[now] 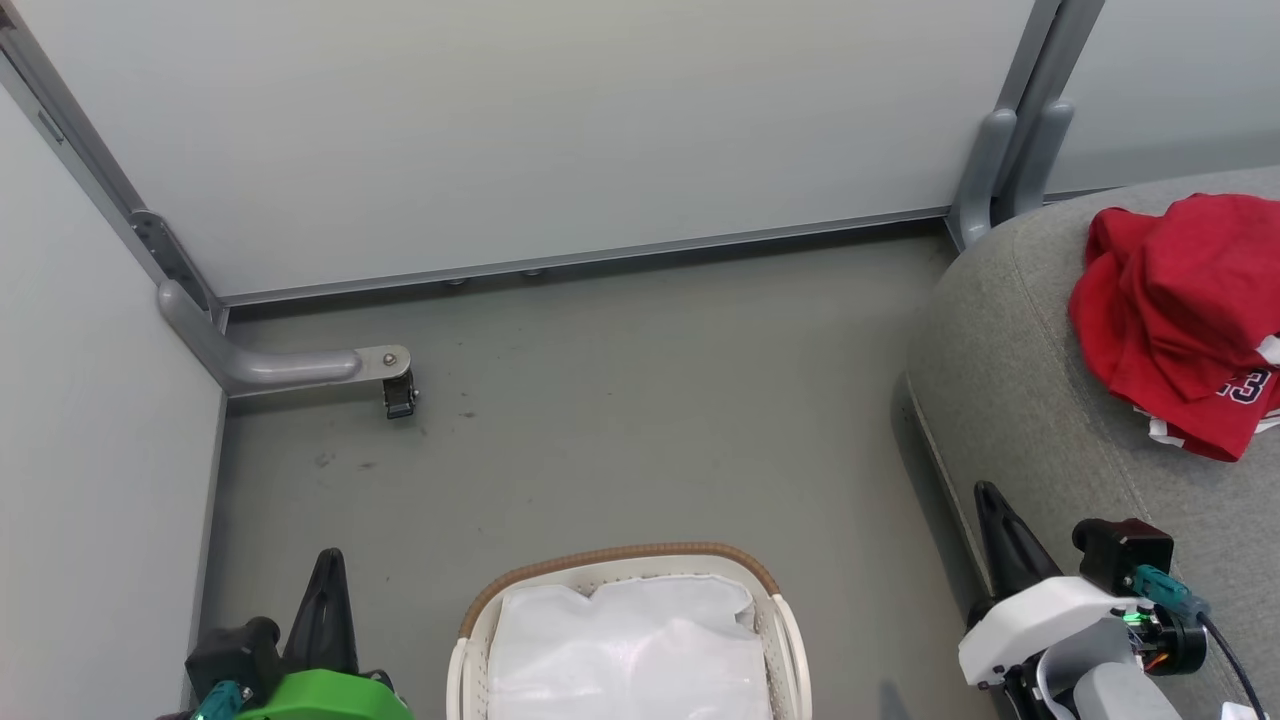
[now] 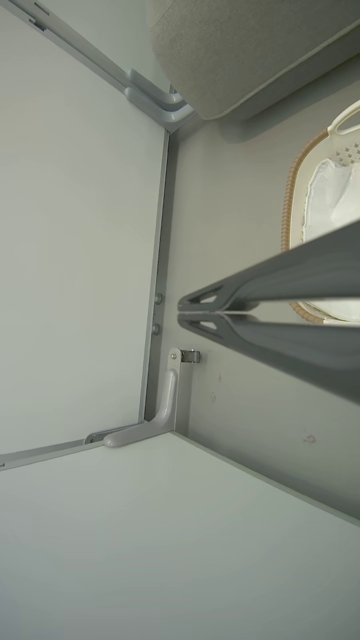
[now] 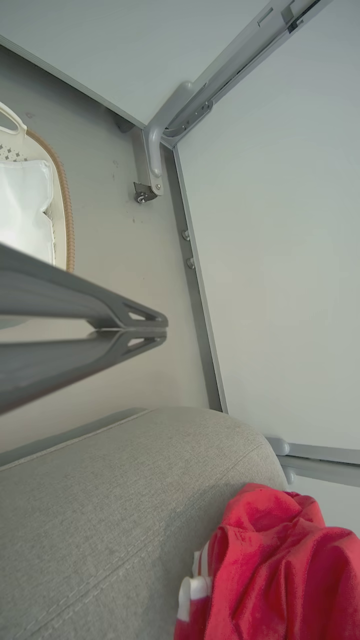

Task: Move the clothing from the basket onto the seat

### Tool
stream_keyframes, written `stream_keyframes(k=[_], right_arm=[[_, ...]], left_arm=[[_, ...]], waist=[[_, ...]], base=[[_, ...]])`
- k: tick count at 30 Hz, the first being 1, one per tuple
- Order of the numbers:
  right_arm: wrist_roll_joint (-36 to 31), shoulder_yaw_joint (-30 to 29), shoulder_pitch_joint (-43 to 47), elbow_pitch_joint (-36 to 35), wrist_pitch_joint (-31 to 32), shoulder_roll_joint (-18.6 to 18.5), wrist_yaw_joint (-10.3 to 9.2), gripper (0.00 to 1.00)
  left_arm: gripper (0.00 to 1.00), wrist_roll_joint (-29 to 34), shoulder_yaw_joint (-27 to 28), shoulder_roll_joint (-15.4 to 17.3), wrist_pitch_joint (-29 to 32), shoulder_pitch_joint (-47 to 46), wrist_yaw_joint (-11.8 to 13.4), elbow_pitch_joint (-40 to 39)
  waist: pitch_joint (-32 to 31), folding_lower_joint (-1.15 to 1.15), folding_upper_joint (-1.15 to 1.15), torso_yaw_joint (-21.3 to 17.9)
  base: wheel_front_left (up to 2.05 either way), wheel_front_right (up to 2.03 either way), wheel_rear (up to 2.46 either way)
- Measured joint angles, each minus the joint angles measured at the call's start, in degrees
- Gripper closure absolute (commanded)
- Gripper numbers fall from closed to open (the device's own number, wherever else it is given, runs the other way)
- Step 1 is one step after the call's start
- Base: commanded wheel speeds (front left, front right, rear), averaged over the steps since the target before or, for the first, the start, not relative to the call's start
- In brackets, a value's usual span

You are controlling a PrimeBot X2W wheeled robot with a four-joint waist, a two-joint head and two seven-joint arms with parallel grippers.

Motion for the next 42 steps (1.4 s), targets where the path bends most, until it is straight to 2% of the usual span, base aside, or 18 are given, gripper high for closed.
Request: stream_keyframes(k=[22, 42], right_arm=[[21.2, -1.8, 0.5, -3.5, 5.5, 0.0, 0.0, 1.0], [36.6, -3.2, 1.0, -5.9, 9.7, 0.0, -0.01, 1.0]], left_arm=[[1.0, -21.5, 2.1, 0.0, 5.5, -0.4, -0.9, -1.5], [1.0, -37.0, 3.7, 0.0, 9.6, -2.0, -1.6, -2.9]], waist=[[-0.5, 0.0, 0.0, 0.0], [-0.9, 0.0, 0.0, -0.1]], base=[[0.0, 0.0, 0.0], [0.0, 0.0, 0.0]])
